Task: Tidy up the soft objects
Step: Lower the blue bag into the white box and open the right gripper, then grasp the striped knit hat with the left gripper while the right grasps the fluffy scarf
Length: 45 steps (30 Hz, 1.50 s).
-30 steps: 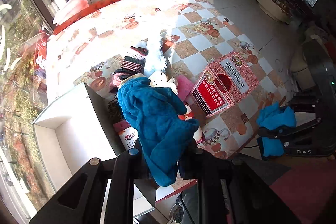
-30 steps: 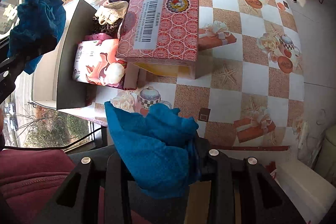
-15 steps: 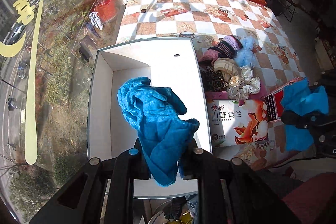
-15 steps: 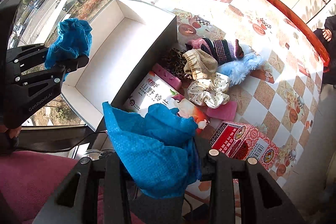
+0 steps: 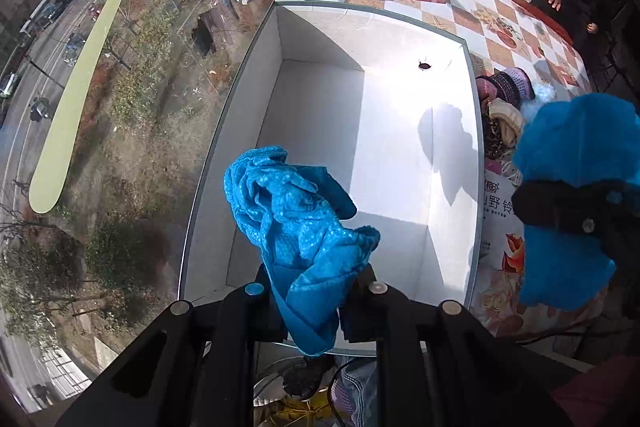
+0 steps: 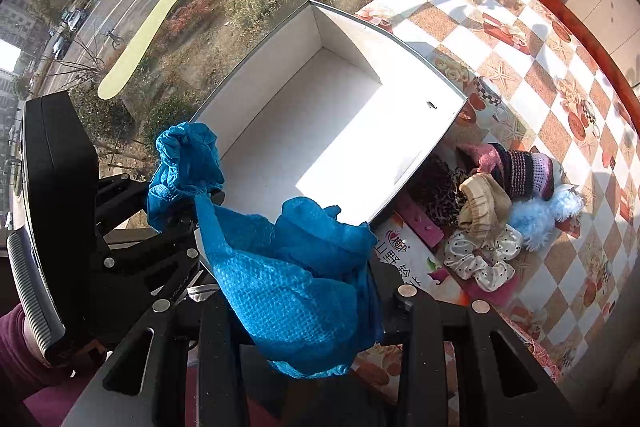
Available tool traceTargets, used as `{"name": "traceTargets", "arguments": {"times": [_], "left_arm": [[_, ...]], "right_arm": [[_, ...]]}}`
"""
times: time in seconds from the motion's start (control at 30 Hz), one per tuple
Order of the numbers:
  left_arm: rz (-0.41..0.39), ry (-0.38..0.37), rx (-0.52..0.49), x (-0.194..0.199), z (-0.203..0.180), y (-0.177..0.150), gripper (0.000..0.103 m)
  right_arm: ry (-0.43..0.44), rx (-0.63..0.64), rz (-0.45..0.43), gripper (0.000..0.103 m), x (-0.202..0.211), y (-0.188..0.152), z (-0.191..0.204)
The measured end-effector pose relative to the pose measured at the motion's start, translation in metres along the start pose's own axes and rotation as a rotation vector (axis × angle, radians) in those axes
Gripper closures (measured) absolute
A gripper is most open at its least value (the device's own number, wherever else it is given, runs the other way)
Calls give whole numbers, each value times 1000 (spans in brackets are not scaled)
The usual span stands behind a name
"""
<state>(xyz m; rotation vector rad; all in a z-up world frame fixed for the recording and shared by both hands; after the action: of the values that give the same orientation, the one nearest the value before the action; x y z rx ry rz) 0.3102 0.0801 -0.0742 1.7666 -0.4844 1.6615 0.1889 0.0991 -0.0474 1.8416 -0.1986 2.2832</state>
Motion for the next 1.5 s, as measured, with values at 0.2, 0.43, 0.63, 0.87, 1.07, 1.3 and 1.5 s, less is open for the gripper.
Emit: {"name": "traceTargets", "arguments": {"times": [0.2,0.43,0.63,0.87,1.07,1.3,1.5], "left_arm": [[19,10,5,-7,2,-4,84],[-85,-6,15,4,5,-2,16],[-64,-115,32,3,2,0,5],[-86,-382,7,24,-26,29,0],[-66,-374,-131,29,-85,90,0],[31,-210,-274,-8,-164,132,0],[70,-103,-324,-30,-187,152,0]], "right_arm": [[15,-4,7,67,-9,7,11],[27,-55,1,24,-9,17,5],[56,-189,-18,0,6,22,-24],[95,-400,2,0,54,-2,-116],[-18,-589,13,0,94,-43,-234],[-53,-665,141,0,24,-51,-318],[6,-530,241,0,-70,11,-315]]}}
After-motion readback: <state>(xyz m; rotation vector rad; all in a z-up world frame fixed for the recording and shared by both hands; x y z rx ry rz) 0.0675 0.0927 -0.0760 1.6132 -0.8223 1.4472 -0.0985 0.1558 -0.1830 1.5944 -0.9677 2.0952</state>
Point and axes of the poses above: each gripper's, at about its wrist camera, not at the fingertips, and x roughly against the way its jaws point, z to its left, y to its top, the point moved 3 cm from there along -x, roughly the way its jaws point, and after that the axes turned 7 degrees about -x, right-handed, at the moved point
